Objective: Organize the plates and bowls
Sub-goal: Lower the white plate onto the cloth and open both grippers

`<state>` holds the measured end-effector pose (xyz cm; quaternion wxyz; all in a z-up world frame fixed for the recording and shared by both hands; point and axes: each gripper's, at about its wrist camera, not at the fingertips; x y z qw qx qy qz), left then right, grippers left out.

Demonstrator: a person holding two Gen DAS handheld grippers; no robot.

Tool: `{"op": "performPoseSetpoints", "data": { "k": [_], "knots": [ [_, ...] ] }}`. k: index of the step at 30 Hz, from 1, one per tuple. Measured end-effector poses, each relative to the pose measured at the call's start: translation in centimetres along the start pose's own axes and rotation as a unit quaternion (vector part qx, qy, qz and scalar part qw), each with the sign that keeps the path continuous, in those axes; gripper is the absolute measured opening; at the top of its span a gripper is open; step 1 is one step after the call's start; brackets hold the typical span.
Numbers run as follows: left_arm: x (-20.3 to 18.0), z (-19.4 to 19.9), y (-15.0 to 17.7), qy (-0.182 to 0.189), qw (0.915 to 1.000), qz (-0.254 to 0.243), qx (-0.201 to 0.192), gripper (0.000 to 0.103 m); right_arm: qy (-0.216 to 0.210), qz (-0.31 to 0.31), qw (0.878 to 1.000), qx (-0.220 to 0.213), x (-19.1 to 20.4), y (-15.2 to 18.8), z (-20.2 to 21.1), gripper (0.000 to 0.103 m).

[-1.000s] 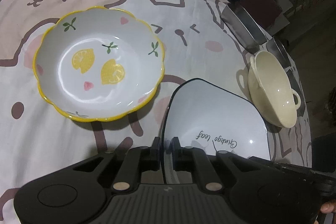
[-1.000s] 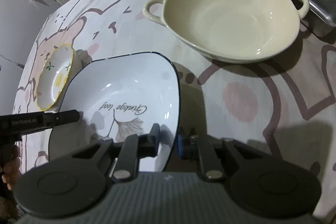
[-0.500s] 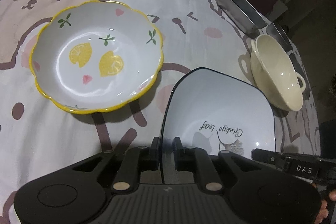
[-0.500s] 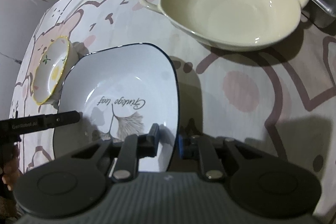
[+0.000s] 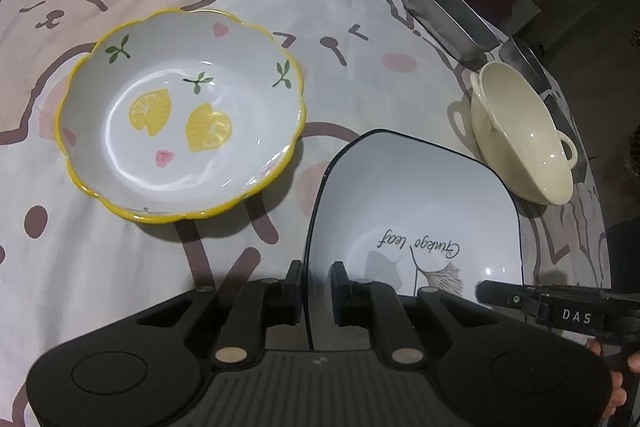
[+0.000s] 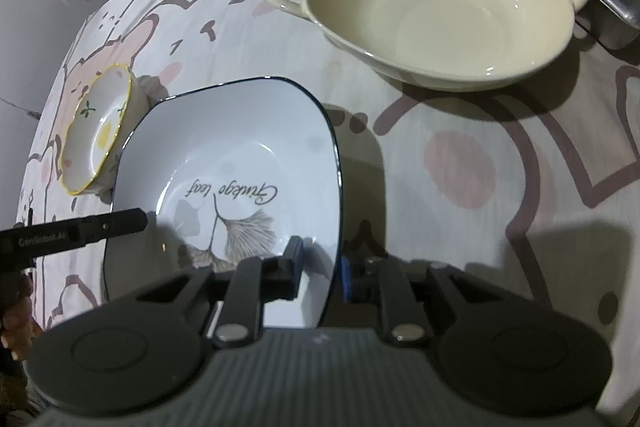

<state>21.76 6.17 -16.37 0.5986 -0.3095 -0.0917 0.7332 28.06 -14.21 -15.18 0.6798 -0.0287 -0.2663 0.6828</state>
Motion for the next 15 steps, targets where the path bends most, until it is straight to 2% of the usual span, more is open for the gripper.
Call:
{"op": "performPoseSetpoints", "data": {
  "k": [5,7,9,12,13,15],
  "knots": [
    [-0.2,0.0,0.2,0.003,0.9999,-0.009,0.007,0.020,0.003,0.005,1.000,-0.006,-0.1,-0.1,0.2,0.025],
    [-0.4,-0.1,0.4,0.003,0.9998,-0.016,0.011,0.027,0.005,0.005,1.000,-0.008,-0.2,-0.1,0.4,0.025],
    [-0.6,-0.1,0.5,0.001,0.9996,-0.025,0.016,0.042,0.004,0.004,1.000,-0.008,-0.3,0.0,0.5,0.030],
    [-0.9,0.1,0.8,-0.007,0.9992,-0.037,0.015,0.055,0.002,0.012,1.000,-0.012,-0.3,0.1,0.8,0.047],
    [-1.0,0.2,0.8,-0.009,0.9991,-0.040,0.014,0.058,0.002,0.017,1.000,-0.015,-0.2,0.2,1.0,0.050],
    [-1.1,0.5,0.9,-0.010,0.9989,-0.045,0.010,0.074,0.000,0.021,1.000,-0.017,-0.1,0.3,1.2,0.054]
  ]
}}
Point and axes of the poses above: each gripper's, at about its wrist camera, not at the fingertips, and z roughly against the way its jaws point, x to its left, y to its underside, and after that the axes turned 14 degrees about -x, right-handed
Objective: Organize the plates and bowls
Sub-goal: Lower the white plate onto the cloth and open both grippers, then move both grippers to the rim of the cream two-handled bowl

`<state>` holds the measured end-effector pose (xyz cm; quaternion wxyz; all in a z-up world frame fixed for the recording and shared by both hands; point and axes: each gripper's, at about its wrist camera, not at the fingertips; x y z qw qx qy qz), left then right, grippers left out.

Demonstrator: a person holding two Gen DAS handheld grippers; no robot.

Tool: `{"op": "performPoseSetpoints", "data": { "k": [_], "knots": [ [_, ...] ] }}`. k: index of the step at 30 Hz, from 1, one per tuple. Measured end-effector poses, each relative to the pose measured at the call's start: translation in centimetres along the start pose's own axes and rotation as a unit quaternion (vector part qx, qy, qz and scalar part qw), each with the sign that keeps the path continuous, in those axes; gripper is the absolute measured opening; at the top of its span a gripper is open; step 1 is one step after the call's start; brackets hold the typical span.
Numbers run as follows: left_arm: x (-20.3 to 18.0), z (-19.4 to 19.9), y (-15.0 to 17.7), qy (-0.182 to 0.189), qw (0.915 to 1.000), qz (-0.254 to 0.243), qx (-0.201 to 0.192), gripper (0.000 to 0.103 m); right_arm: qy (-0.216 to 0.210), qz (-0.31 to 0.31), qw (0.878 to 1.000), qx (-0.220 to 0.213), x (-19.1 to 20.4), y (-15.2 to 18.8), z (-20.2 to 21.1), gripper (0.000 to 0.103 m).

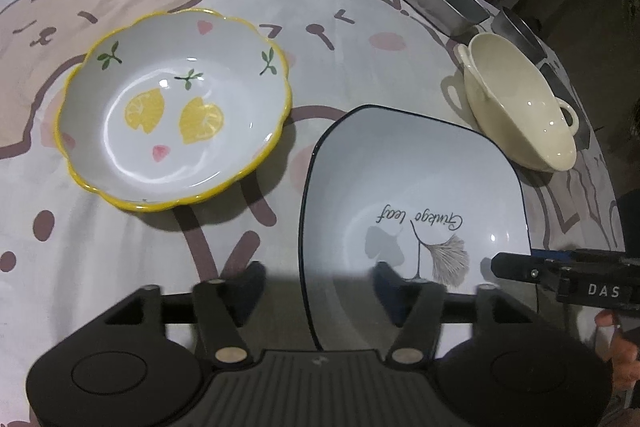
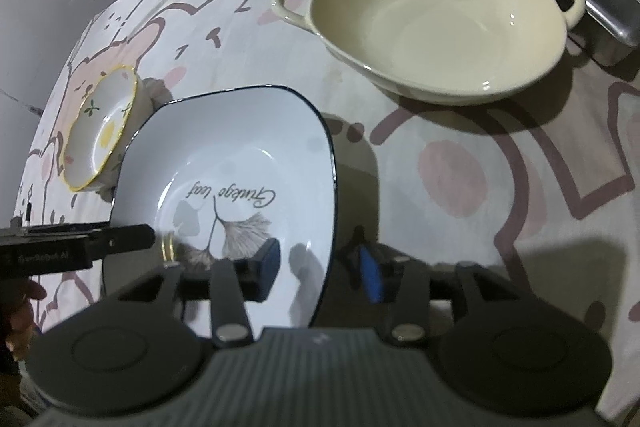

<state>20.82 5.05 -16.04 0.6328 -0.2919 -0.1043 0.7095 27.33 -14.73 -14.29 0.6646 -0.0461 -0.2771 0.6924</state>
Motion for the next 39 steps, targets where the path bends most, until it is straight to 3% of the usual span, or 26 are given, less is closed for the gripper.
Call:
{"op": "performPoseSetpoints", "data": {
  "k": [3,13,19,28,33,39],
  "knots": [
    [-0.5,0.8,0.1,-0.002,0.9998,-0.013,-0.013,0.089,-0.003,0.005,1.000,-0.005,-0.1,0.0,0.5,0.066],
    [-3.2,5.3,0.0,-0.008,0.9930,-0.080,-0.087,0.102,-0.007,0.042,0.998,-0.049,-0.2,0.7,4.2,0.102],
    [-5.7,7.4,-1.1,-0.001,0.9847,-0.113,-0.132,0.103,-0.017,0.062,0.991,-0.115,-0.5,0.7,8.5,0.103],
    [-10.2,8.4,-4.8,0.032,0.9711,-0.124,-0.201,0.103,-0.008,0.077,0.968,-0.239,-2.8,-2.2,14.0,0.103],
    [-11.9,6.6,-7.2,0.048,0.9713,-0.109,-0.206,0.103,0.006,0.073,0.956,-0.284,-5.7,-5.3,14.7,0.103],
    [-12.4,2.9,-9.7,0.047,0.9772,-0.084,-0.189,0.103,0.001,0.001,0.958,-0.288,-11.0,-9.4,12.1,0.103]
  ]
}}
Point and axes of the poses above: each gripper's, at about its wrist camera, not at the fingertips, and z roughly against the way its jaws point, x to its left, y to its underside, and after that the axes turned 14 degrees about -x, right-handed
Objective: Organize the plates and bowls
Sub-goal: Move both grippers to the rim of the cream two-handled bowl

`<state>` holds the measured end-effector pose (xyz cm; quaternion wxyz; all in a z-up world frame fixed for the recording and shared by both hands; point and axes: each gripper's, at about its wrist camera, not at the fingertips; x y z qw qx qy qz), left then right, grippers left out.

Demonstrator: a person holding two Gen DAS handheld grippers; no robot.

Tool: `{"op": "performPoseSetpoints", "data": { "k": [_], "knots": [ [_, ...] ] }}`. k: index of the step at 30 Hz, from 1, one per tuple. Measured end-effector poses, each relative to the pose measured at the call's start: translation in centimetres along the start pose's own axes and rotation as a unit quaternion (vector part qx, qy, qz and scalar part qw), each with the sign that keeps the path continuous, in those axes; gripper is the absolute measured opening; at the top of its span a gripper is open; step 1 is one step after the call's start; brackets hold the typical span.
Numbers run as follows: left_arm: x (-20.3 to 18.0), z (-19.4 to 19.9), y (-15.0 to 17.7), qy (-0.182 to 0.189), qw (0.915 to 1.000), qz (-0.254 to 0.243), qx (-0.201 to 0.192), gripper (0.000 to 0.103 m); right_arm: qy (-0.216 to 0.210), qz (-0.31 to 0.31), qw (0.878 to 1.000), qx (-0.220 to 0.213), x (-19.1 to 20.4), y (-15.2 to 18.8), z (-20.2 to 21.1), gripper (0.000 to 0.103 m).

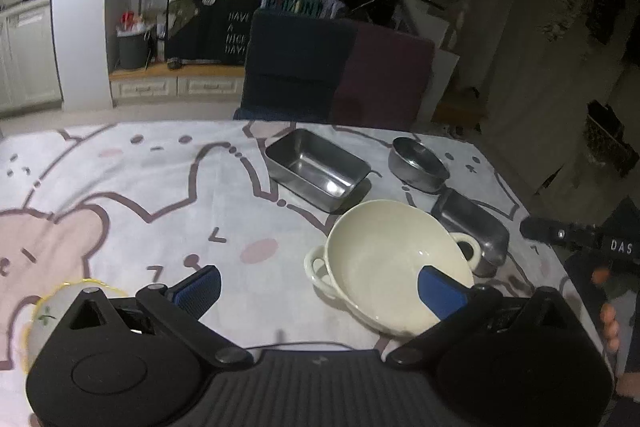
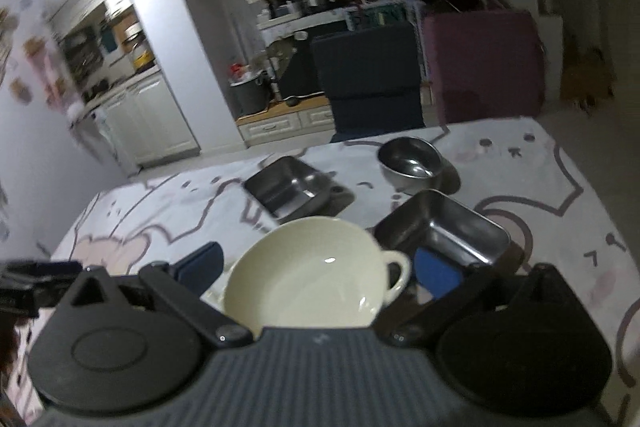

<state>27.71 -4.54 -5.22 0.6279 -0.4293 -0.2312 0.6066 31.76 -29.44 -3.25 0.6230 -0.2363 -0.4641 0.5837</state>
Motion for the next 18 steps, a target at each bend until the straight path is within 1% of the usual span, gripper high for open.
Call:
{"op": "performPoseSetpoints", "data": {
  "k": [2,3,5,9,10,11,13,16,18],
  "knots": [
    [0.4,-1.5,-0.1,-0.002,0.9998,0.019,0.009,0.103,0.003,-0.036,0.999,0.029,-1.9,-0.1,-1.7,0.103],
    [0.6,-2.2,-0.2,-0.003,0.9995,0.027,0.014,0.103,-0.004,-0.058,0.997,0.042,-2.7,-0.1,-2.5,0.102],
    [0.8,-3.5,-0.3,-0.006,0.9989,0.041,0.022,0.103,-0.013,-0.095,0.993,0.063,-4.0,0.2,-4.0,0.097],
    [1.1,-5.9,-0.2,-0.011,0.9973,0.062,0.038,0.103,-0.001,-0.118,0.988,0.099,-5.7,0.7,-6.8,0.083],
    [1.2,-6.5,-0.2,-0.012,0.9965,0.071,0.043,0.103,0.005,-0.125,0.986,0.110,-6.0,1.3,-7.5,0.077],
    [1.4,-7.1,-0.1,-0.011,0.9957,0.079,0.046,0.102,0.007,-0.133,0.984,0.117,-6.4,1.7,-8.0,0.075],
    [1.9,-8.3,0.1,-0.010,0.9929,0.104,0.057,0.102,0.017,-0.147,0.980,0.132,-7.0,2.7,-8.8,0.066],
    [2.5,-9.7,0.7,-0.009,0.9888,0.129,0.074,0.096,0.028,-0.161,0.976,0.147,-8.0,3.3,-10.6,0.059],
    [2.7,-10.4,1.0,-0.008,0.9868,0.137,0.085,0.093,0.032,-0.164,0.974,0.152,-7.9,3.6,-11.2,0.054]
  ]
}}
Point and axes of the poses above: each gripper's, at about its wrist camera, not at the fingertips, and z roughly against the way its jaws point, x to its left, y to its underside, and after that the axes turned 14 degrees about -x, right-handed
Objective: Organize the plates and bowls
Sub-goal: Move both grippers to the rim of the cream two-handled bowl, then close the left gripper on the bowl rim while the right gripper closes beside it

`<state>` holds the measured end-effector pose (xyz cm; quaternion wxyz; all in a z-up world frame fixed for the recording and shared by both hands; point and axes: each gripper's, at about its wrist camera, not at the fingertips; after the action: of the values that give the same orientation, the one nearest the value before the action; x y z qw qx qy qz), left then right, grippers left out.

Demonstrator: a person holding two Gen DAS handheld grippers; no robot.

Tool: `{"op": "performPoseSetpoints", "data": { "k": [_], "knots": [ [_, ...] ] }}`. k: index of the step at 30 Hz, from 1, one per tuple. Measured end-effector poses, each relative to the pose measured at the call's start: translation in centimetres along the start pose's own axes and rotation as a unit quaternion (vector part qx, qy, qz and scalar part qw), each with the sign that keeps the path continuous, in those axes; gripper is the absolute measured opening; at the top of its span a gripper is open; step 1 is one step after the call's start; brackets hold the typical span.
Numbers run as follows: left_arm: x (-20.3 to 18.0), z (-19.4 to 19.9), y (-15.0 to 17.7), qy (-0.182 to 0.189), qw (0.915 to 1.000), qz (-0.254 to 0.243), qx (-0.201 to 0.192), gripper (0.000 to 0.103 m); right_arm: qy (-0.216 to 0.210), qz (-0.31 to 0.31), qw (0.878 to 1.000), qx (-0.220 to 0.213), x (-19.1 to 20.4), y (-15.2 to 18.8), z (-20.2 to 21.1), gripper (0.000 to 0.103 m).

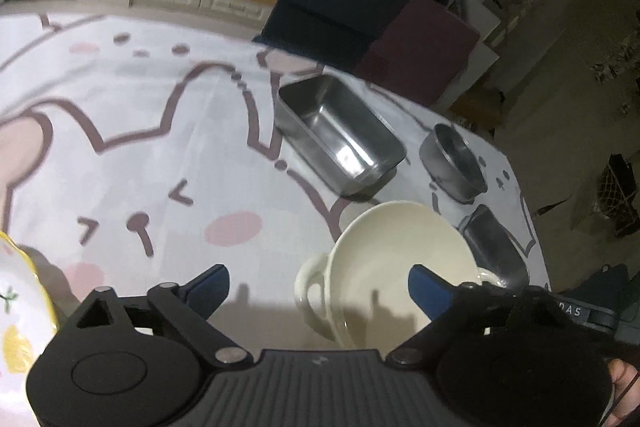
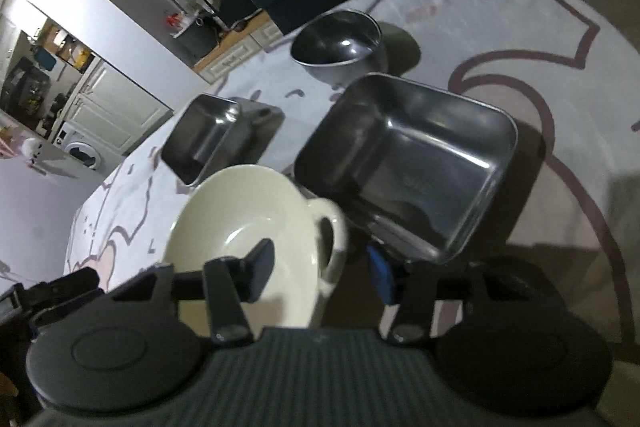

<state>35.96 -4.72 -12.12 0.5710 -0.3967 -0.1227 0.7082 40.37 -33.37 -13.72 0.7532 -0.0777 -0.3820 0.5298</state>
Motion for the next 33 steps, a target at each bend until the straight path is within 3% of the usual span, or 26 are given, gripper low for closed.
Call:
{"op": "performPoseSetpoints", "data": {
  "k": [4,8,16,25,29,33],
  "knots": [
    [0.6,-1.1,0.4,-0.005,0.9996,0.002,0.026,0.081,-0.005,-0.002,1.000,0.004,-0.1,-0.2,-1.7,0.038],
    [1.5,-1.6,0.5,-0.005,0.9992,0.010,0.039,0.070,0.018,0.019,0.999,0.021,0.6,-0.3,-2.1,0.029],
    [2.5,-1.2,-0.3,-0.004,0.9992,0.005,0.039,0.057,-0.007,0.046,0.999,0.022,2.7,-0.1,-1.8,0.029],
    [3.5,-1.6,-0.8,-0.016,0.9990,0.002,0.042,0.042,-0.006,0.093,0.993,0.077,5.3,1.8,-3.6,0.029],
    [4.0,-2.0,-1.0,-0.021,0.9989,-0.002,0.043,0.027,-0.004,0.079,0.994,0.072,4.9,1.7,-3.6,0.027],
    [4.6,-2.3,-1.2,-0.016,0.9990,0.002,0.042,0.026,0.001,0.072,0.996,0.046,4.7,1.2,-2.8,0.027]
  ]
}}
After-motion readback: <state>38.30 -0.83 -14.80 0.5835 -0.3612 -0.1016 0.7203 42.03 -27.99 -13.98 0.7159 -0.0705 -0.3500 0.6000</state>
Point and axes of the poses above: each gripper's, at about its wrist camera, not at the fingertips, and z roughly against the way its jaws point, x to its left, y to its underside, and after that the axes turned 14 degrees about -x, right-handed
